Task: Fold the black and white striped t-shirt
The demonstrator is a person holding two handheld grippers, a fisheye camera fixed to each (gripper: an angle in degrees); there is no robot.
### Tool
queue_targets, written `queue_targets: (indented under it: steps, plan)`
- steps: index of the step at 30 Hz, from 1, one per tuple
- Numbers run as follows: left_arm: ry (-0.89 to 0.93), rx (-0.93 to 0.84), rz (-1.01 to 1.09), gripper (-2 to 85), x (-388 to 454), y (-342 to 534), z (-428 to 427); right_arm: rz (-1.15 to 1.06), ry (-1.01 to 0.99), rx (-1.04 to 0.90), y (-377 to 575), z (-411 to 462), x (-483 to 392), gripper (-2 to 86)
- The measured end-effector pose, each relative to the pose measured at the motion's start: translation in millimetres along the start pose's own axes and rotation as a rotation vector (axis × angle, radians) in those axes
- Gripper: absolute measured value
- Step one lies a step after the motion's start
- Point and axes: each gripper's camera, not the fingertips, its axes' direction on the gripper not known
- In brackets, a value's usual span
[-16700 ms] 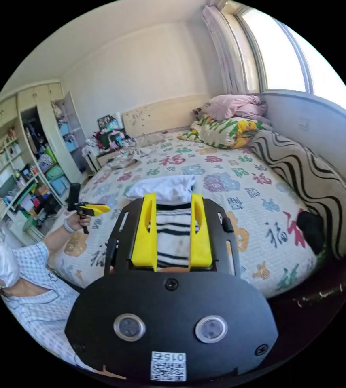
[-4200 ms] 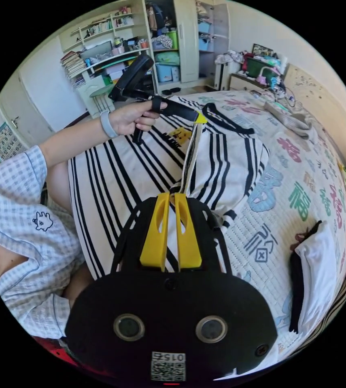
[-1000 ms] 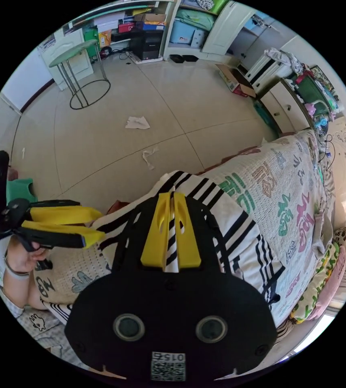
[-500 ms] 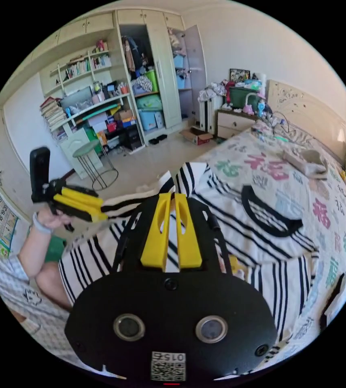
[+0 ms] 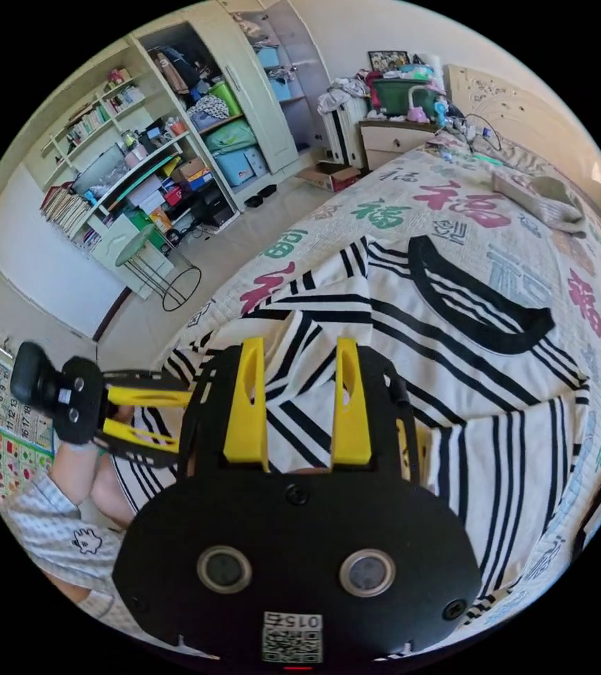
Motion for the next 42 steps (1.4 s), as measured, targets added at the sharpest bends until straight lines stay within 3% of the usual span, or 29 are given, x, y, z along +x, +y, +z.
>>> queue_targets:
  steps: [5,13,16,19,23,28,31,36,39,42]
  plan:
    - [-0.042,0.002,-0.036,4.8,11,1,27,0.012,0.070,0.026,-29,-1,-2,0.9]
    - [-0.347,0.336,-0.407,1.3,-42,42,-13,-0.059,0.026,0.312,-96,-69,-49,-1.0]
    - [-0.464,0.415,-0.399,1.1,-36,49,-24,-0.081,0.087,0.322,-90,-90,-63,-1.0]
    - [-0.367,0.365,-0.220,1.1,-24,38,-16,-0.101,0.215,0.346,-47,-107,-46,-1.0]
    - [-0.224,0.111,0.161,1.3,20,10,17,-0.039,0.110,0.255,30,-114,2,-1.0]
    - [-0.140,-0.157,0.365,1.9,49,-4,57,-0.110,-0.013,0.031,92,-117,15,-0.2]
    - [-0.117,-0.164,0.353,2.5,39,-10,47,-0.142,-0.004,-0.044,102,-136,17,2.5]
    - [0.022,-0.110,0.239,4.2,-9,-8,4,-0.120,-0.004,0.099,74,-189,37,7.4]
    - [0.199,0.046,0.233,4.1,-38,3,-34,-0.086,-0.027,0.135,32,-193,50,7.9]
    - [0.123,0.237,-0.003,4.4,-80,8,-67,-0.059,-0.008,0.082,-17,-167,53,8.4]
